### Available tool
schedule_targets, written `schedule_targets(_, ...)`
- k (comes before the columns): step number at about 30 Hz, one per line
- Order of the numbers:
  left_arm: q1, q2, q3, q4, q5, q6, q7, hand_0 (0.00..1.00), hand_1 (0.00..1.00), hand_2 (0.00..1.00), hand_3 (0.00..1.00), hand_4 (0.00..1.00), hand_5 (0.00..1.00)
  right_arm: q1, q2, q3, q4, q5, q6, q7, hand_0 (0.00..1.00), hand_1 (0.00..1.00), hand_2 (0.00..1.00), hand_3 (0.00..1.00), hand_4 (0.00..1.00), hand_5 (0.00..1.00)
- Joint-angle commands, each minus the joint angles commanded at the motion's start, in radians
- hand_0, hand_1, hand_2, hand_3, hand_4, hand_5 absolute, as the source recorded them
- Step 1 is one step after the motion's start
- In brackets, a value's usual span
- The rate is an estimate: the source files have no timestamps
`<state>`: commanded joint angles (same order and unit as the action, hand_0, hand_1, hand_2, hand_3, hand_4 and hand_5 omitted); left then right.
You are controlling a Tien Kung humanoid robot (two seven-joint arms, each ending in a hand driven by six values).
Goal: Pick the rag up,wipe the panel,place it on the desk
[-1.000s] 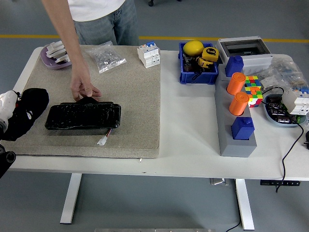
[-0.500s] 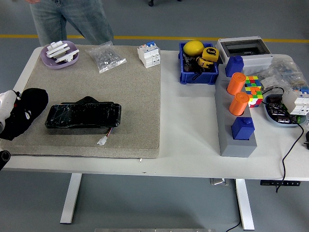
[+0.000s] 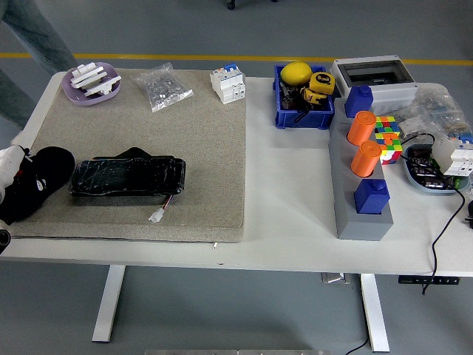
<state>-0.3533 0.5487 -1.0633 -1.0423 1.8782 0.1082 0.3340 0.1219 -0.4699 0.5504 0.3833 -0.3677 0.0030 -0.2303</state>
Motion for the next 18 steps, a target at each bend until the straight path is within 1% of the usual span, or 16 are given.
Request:
schedule_targets(4,0.004,0.002,-0.007,-0.013,-0.005,-0.017,0.002,0.688,0.828,0.827,0.696,0.900,0.070,0.000,0.000,-0.001,0.000,0.000,0.000,0.000,0.744,0.587,0.639,0.611,0.998,0.623)
schedule_targets(5,0.006,0.001,-0.010,-0.017,-0.003,-0.023,0.004,0.719,0.854,0.851,0.784,0.998,0.154,-0.001,0.000,-0.001,0.000,0.000,0.000,0.000,0.745,0.588,0.638,0.612,0.998,0.623)
schedule_targets(10,0.016,0.005,-0.023,-0.032,-0.011,-0.049,0.012,0.719,0.854,0.851,0.784,0.998,0.154,-0.002,-0.001,-0.002,-0.001,0.000,-0.001,0.001,0.745,0.588,0.638,0.612,0.998,0.623)
schedule_targets(11,0.019,0.007,-0.028,-0.035,-0.017,-0.052,0.013,0.738,0.871,0.869,0.799,0.998,0.189,-0.003,-0.001,-0.002,-0.001,-0.001,-0.001,0.001,0.744,0.587,0.638,0.611,0.998,0.622)
schedule_targets(16,0.029,0.014,-0.055,-0.052,-0.023,-0.064,0.017,0.738,0.871,0.869,0.799,0.998,0.189,-0.005,-0.001,-0.002,-0.001,-0.001,-0.001,0.001,0.744,0.587,0.638,0.611,0.998,0.622)
schedule_targets(17,0.033,0.016,-0.064,-0.057,-0.022,-0.067,0.019,0.746,0.876,0.880,0.807,0.998,0.211,-0.006,-0.001,-0.003,-0.001,-0.001,-0.001,0.001,0.745,0.587,0.637,0.611,0.998,0.619)
schedule_targets(18,0.035,0.017,-0.069,-0.060,-0.024,-0.068,0.019,0.746,0.876,0.880,0.807,0.998,0.211,-0.006,-0.001,-0.003,-0.001,0.000,-0.001,0.001,0.745,0.587,0.637,0.611,0.998,0.619)
